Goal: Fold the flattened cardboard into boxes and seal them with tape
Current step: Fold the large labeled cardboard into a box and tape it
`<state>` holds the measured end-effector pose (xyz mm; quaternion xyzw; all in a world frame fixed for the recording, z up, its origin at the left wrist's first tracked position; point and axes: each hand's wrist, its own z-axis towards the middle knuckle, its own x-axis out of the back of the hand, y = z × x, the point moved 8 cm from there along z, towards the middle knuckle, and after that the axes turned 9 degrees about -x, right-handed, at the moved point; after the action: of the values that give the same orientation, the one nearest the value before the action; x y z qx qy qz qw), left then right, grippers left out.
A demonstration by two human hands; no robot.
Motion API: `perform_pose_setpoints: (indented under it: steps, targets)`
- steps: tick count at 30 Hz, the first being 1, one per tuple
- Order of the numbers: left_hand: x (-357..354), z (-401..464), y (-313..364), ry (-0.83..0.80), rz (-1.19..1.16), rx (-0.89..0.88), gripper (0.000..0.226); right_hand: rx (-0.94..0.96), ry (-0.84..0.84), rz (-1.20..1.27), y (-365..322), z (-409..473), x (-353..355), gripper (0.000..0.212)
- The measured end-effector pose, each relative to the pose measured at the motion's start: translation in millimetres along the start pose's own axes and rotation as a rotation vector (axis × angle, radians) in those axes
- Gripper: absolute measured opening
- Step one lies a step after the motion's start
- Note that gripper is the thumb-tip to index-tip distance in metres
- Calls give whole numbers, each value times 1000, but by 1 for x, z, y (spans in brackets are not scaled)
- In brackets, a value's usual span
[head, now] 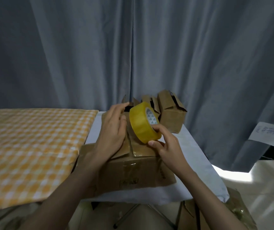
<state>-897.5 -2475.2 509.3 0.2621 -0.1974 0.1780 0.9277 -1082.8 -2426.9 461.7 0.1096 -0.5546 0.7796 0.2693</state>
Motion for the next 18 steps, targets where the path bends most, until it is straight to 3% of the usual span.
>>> perform_pose_setpoints:
  steps: [7,13,18]
  targets:
    - [-6,9,28,-11,-43,-244,34,-48,-12,-5,9,3,0,39]
    - [5,10,23,151,-15,-213,15,-66,-47,2,9,4,0,40]
    - [7,24,17,141,-73,-196,10,-70,-52,-30,6,10,1,39]
